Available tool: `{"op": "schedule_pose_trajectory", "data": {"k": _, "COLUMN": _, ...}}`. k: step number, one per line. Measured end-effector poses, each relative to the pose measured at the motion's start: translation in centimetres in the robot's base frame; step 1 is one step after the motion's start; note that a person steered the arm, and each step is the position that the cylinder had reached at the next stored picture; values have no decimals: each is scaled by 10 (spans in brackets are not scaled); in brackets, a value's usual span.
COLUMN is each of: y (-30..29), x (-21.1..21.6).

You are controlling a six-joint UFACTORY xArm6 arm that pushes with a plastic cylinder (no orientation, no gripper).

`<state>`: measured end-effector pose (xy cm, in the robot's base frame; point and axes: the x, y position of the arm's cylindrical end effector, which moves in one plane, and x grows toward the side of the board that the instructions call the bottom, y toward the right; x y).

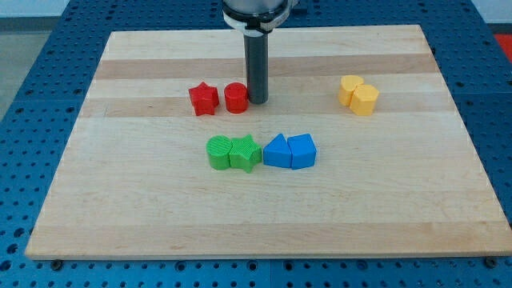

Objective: Place the yellow blocks right to the red blocks

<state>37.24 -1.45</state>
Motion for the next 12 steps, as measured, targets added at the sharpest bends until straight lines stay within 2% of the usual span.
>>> {"op": "schedule_pose_trajectory", "data": {"k": 3, "y": -1, "x": 3}}
{"op": "schedule_pose_trajectory", "data": {"k": 7, "y": 145, "x": 43}}
{"op": "schedule_pose_trajectory", "data": {"k": 9, "y": 217, "x": 45}}
{"op": "schedule_pose_trajectory", "data": {"k": 10, "y": 243, "x": 34}}
{"op": "schedule_pose_trajectory", "data": {"k": 12, "y": 232, "x": 12}}
